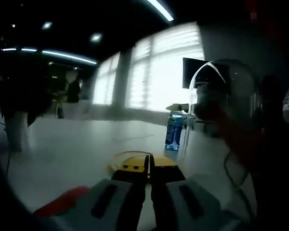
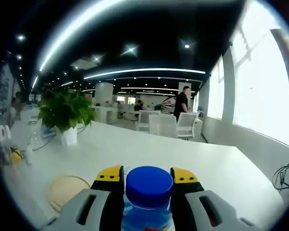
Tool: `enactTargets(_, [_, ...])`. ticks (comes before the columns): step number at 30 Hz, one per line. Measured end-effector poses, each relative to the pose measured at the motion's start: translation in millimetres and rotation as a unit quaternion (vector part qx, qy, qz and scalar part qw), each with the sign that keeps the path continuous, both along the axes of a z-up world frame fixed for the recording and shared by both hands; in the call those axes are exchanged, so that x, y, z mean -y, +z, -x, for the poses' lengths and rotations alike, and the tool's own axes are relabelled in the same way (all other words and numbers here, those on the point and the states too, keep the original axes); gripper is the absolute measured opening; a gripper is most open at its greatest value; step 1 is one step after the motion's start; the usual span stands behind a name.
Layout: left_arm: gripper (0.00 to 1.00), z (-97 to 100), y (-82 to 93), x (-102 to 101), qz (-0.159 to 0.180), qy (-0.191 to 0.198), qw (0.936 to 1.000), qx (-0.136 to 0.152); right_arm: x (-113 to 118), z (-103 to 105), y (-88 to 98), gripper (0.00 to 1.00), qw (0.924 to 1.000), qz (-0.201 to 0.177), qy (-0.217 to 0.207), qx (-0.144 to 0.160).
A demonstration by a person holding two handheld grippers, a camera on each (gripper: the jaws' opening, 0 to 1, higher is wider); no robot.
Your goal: Open the cover put in the Mizone put the cover back on
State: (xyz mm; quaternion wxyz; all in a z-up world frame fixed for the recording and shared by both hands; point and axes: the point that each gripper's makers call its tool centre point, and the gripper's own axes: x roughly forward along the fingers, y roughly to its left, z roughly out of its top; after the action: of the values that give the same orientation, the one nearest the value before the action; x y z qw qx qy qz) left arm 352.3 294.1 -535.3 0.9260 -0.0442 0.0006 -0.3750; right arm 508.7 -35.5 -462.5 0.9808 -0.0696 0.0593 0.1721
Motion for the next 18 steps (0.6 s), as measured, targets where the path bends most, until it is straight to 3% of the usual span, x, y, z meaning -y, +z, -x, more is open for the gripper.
enactTargets(7, [0.0, -2.9, -0.8, -3.5, -0.017, 0.01, 0.9997, 0.016, -0.2, -0.3, -0.2, 0.3, 1.0, -0.001, 0.001, 0.0])
enactTargets(11, [0.0, -2.4, -0.4, -4.1, -0.013, 0.009, 0.9998, 0.014, -0.7, -0.1, -0.2, 0.31, 1.0, 0.0, 0.004, 0.003])
enactTargets(18, [0.0, -0.5, -5.3, -1.2, -0.034, 0.004, 0.9993, 0.017, -2.2, 1.5, -1.8, 0.32, 0.9999, 0.007, 0.013, 0.005])
